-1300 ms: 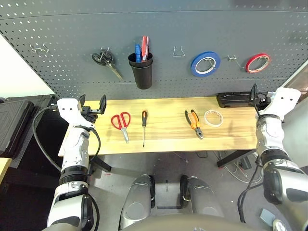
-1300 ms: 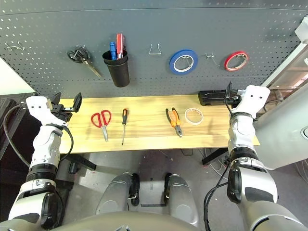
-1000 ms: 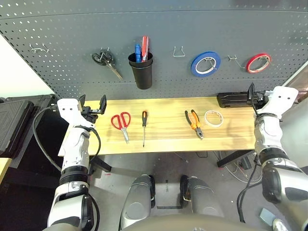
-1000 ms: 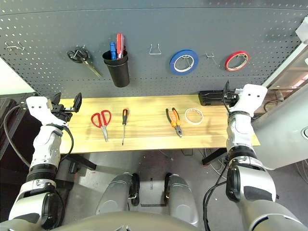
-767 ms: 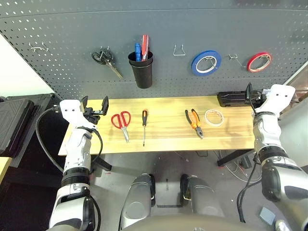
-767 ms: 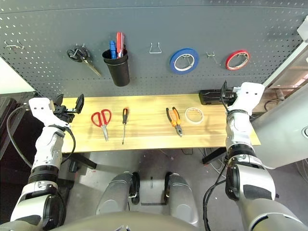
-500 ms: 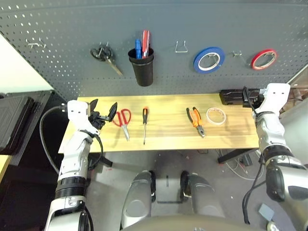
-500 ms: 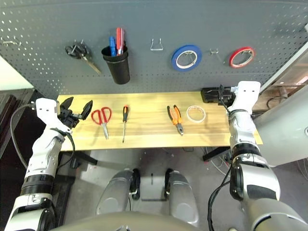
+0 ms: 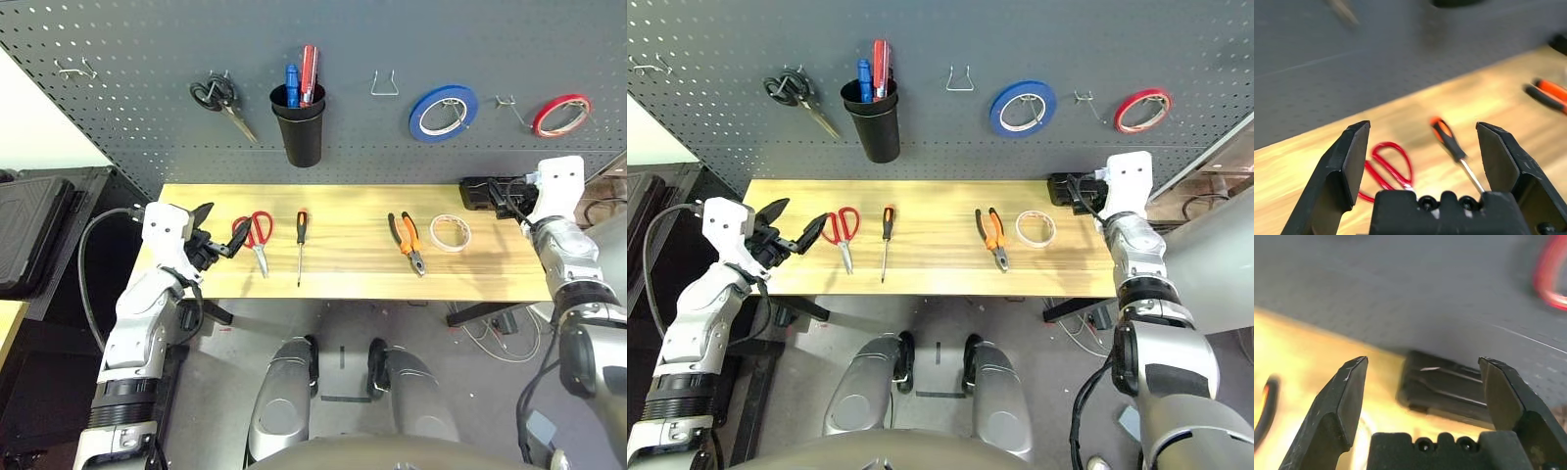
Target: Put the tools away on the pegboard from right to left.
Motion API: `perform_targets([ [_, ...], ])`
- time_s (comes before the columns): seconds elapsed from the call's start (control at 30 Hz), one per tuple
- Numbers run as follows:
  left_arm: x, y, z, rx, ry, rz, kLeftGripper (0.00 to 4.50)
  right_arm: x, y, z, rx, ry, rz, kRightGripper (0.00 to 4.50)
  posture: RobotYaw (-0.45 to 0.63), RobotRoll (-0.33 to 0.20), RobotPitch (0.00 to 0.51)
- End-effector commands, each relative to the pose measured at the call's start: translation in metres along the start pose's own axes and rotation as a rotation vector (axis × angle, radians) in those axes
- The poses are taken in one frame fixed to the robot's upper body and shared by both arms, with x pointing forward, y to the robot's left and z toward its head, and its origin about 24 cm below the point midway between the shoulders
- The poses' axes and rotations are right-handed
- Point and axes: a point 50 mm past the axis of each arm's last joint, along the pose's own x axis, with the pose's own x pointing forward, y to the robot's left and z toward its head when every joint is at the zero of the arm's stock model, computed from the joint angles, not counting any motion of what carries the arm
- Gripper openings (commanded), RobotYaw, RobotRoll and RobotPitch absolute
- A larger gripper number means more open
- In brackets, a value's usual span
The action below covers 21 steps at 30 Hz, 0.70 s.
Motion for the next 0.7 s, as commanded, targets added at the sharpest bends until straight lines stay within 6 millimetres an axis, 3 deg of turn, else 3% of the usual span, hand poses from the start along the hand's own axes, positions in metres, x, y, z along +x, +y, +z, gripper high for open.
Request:
perform_targets([
  [0.03,0.000,-0.009,-0.004,0.043,0.099,-0.107,4.43,-0.001,0.002,-0.010,-0.045,0.124,0.119,4.50,0.23,0.000,0.233],
  [0.33,0.002,-0.021,-0.002,0.127,0.209,-0.272,4.43,-0.004,0.005,-0.015,-0.133,0.306,0.348,4.50,0.23,0.000,0.278],
  [0.7,-0.001,-0.027,0.004,0.176,0.231,-0.299,4.43,-0.002,0.012,-0.015,-0.255,0.450,0.509,4.50,0.29,0.000,0.339],
])
